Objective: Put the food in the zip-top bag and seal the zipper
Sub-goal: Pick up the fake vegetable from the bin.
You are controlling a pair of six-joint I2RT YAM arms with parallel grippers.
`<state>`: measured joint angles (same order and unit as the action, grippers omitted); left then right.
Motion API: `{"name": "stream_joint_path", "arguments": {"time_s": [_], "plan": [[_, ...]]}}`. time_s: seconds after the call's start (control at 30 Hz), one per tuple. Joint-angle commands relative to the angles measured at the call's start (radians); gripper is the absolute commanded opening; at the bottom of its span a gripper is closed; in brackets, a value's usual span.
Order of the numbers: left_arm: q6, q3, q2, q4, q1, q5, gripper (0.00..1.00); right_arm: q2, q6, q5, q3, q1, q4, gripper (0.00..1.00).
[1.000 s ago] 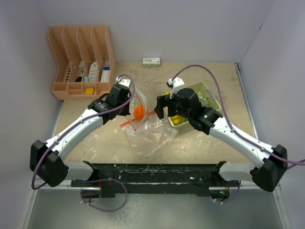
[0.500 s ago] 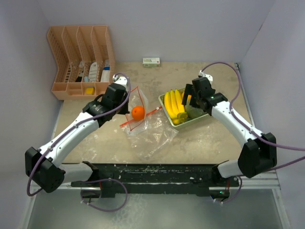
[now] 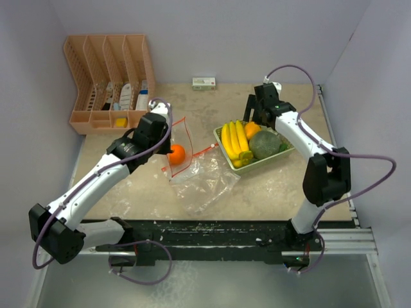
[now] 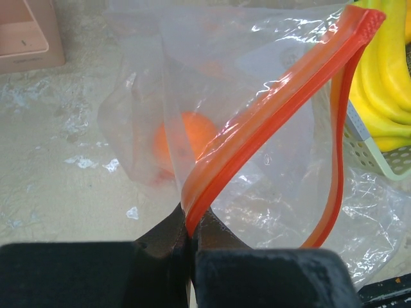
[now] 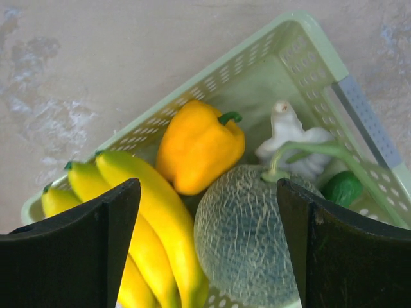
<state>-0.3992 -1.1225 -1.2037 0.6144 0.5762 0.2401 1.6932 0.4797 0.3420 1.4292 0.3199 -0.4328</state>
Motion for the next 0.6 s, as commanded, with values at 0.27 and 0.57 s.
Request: {"name": "stream_joint_path", "arguments": {"time_s": [0.27,0.57], "plan": [[0.013,0.002,0.027,-0.081,-0.004,-0.059,0.00,0.187,-0.059,-0.078,0.118,-0.027,-0.023,0.86],[0.014,0.011,0.060,-0.083,-0.004,-0.055,0.00,0.237,-0.060,-0.066,0.082,-0.030,-0.023,0.91]]}}
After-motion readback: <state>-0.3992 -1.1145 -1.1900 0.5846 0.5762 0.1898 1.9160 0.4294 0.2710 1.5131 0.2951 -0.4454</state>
